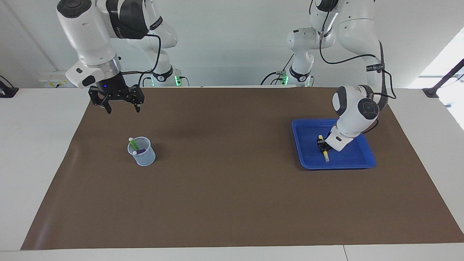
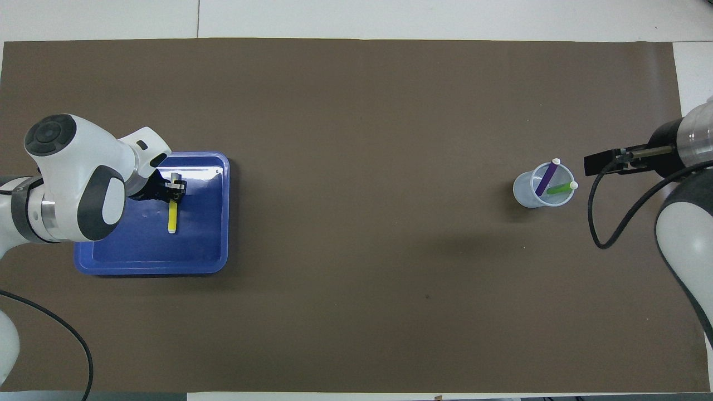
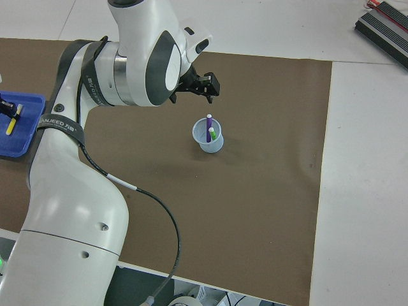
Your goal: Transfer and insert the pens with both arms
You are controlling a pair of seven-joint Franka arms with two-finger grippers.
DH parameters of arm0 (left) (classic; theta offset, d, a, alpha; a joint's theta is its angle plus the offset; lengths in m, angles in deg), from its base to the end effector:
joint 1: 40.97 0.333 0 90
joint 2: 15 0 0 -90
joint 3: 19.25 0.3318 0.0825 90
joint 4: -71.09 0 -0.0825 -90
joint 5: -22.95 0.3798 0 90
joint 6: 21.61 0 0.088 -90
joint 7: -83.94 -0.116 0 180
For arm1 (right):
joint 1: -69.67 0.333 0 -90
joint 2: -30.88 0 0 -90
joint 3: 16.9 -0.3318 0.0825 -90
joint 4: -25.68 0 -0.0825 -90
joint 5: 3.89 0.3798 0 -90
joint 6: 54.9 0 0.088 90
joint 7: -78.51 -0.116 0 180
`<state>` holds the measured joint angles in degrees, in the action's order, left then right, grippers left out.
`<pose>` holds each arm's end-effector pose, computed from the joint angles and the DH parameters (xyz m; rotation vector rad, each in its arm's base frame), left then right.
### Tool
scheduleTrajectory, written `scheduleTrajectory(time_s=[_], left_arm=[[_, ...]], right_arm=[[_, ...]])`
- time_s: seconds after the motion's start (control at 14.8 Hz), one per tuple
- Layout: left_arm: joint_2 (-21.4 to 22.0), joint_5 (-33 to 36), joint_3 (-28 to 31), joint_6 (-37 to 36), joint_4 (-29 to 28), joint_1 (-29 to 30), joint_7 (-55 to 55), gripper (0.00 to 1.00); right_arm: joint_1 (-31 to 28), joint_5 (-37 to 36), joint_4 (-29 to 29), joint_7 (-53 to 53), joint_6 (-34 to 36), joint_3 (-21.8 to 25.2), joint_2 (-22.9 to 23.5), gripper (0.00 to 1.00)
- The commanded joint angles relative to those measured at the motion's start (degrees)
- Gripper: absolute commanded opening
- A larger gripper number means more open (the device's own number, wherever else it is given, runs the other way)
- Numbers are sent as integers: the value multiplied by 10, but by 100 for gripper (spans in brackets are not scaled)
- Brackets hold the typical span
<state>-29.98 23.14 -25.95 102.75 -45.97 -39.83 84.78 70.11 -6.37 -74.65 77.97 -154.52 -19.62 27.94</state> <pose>0.5720 -0.0538 0.3134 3.1117 -0.1284 -0.2083 0.5445 0.0263 0.5891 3.0959 0.0807 0.0624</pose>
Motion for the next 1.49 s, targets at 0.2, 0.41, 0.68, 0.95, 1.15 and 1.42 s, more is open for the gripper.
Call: scheduleTrajectory(time_s=[0.2, 0.41, 0.68, 0.95, 1.15, 1.42], left_arm=[[16, 3, -2, -61, 24, 3, -1, 0], [28, 1, -2, -82, 27, 3, 0, 0], [29, -18, -2, -168, 84, 2, 1, 0], [57, -75, -2, -262, 129, 0, 41, 0], [104, -146, -4, -310, 135, -8, 201, 0], [168, -274, -8, -323, 134, -40, 430, 0]], right_arm=[[-4, -7, 131, -10, 106, 0, 54, 100], [-5, -2, 139, -21, 126, -1, 50, 100], [-5, 0, 121, -33, 151, 0, 19, 100], [-23, 32, 106, -34, 156, 3, 9, 100], [-36, 45, 93, -32, 155, 4, -1, 100], [-30, 43, 62, -30, 147, 4, -15, 100]])
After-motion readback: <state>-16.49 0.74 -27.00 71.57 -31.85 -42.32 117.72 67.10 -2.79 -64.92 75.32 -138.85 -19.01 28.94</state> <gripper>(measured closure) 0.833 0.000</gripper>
